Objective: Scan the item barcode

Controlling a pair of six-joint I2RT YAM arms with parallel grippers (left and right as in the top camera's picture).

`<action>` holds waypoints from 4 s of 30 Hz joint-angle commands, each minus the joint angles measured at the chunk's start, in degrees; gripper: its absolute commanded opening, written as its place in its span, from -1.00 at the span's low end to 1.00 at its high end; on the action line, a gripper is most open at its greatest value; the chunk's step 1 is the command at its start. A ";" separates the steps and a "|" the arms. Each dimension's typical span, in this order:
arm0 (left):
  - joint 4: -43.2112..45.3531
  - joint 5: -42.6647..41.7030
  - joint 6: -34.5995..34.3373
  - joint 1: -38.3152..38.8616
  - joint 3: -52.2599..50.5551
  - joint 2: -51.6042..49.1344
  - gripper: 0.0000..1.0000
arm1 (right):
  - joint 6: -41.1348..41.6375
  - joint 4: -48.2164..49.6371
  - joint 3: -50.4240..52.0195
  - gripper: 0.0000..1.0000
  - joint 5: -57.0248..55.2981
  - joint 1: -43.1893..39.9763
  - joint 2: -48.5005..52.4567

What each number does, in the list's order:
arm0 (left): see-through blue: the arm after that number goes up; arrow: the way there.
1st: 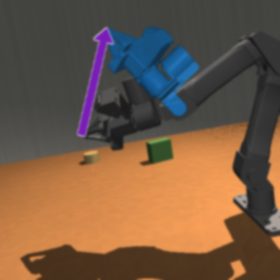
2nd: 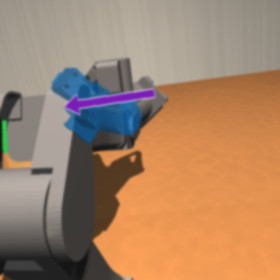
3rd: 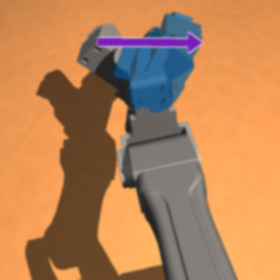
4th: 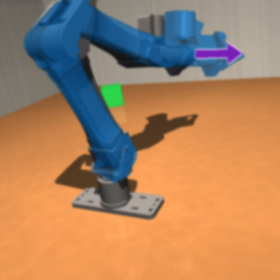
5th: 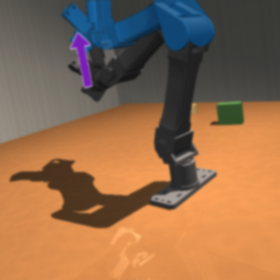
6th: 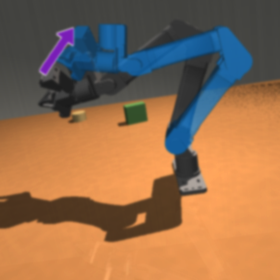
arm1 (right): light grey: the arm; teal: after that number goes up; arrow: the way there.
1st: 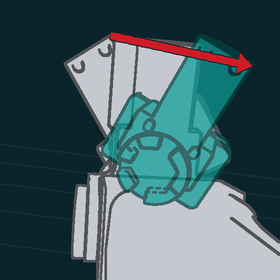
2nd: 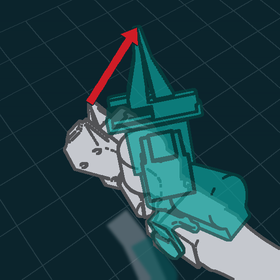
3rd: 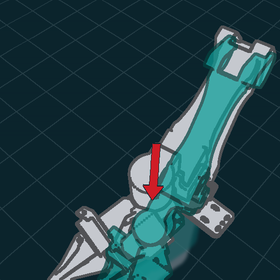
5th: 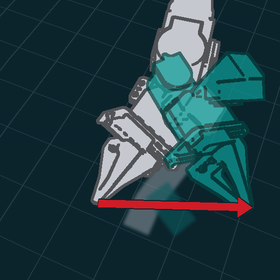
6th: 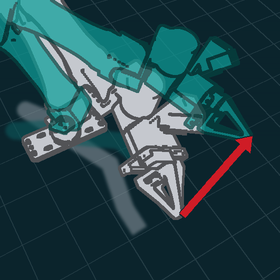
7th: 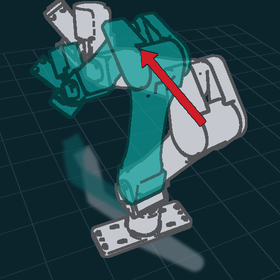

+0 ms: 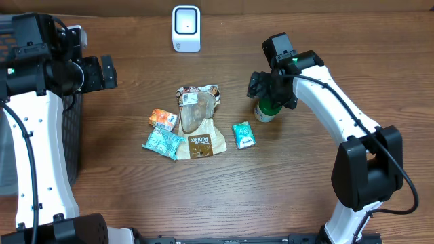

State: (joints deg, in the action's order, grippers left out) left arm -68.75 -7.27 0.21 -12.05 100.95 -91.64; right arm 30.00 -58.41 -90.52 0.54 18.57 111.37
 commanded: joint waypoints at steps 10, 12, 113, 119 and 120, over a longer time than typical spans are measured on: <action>0.00 0.22 0.94 0.07 1.53 0.17 0.99 | 1.51 -0.26 -0.24 0.70 -1.62 -0.20 2.86; 0.00 0.20 0.92 0.07 1.53 0.17 0.99 | 0.79 -0.68 -1.25 0.70 -0.81 -0.20 2.84; 0.00 0.20 0.94 0.07 1.53 0.15 0.99 | -24.33 -8.04 -9.16 -0.31 17.99 1.05 8.11; 0.00 0.20 0.94 0.09 1.53 0.15 0.99 | -24.00 -8.63 -11.10 -0.39 27.63 -2.05 8.11; 0.00 0.22 0.94 0.07 1.53 0.15 0.99 | -24.00 -8.85 -11.41 -0.44 29.07 -2.69 8.00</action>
State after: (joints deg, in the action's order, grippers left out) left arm -68.75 -7.27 0.21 -12.05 100.95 -91.64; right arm 4.80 -67.18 -99.24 22.28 17.72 119.59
